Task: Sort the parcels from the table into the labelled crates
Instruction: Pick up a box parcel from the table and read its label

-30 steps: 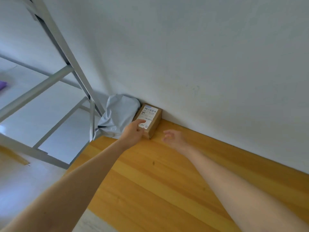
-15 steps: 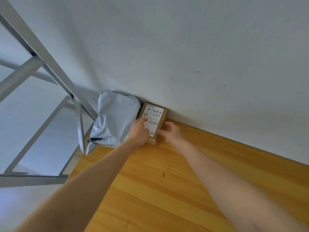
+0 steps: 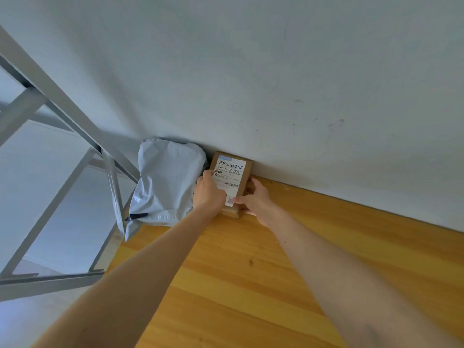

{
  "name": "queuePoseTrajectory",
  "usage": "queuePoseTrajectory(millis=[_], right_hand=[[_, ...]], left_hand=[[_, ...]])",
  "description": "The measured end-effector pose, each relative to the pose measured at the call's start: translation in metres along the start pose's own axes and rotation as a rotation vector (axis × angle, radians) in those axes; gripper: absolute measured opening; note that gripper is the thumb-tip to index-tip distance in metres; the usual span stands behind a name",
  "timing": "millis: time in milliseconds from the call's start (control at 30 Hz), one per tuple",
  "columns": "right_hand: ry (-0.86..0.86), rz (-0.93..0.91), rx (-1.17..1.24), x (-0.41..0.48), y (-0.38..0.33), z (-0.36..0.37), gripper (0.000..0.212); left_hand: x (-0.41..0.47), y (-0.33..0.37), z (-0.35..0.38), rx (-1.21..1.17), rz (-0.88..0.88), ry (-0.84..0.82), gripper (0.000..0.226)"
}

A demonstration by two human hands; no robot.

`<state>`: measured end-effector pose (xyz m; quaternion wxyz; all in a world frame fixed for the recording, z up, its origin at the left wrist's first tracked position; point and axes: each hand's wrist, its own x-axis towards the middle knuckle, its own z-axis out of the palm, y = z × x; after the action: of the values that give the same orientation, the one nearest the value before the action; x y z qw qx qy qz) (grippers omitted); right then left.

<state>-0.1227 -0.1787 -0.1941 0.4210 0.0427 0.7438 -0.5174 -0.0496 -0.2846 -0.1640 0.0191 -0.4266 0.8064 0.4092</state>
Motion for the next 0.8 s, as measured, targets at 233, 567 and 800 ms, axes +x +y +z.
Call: queuePoseTrajectory(millis=[233,567,800], right_hand=[[0.03,-0.015,0.069,-0.018,0.006,-0.012,0.1],[0.01,-0.074,0.153,-0.081,0.011,-0.064,0.093],[-0.004,-0.176,0.259,-0.137,0.013,-0.102,0.088]], left_hand=[[-0.009,0.004,-0.003,-0.032,0.041,-0.003,0.059],[-0.051,0.029,-0.002,-0.106,0.096,-0.117,0.035],[-0.104,0.051,-0.007,-0.3,0.188,-0.137,0.047]])
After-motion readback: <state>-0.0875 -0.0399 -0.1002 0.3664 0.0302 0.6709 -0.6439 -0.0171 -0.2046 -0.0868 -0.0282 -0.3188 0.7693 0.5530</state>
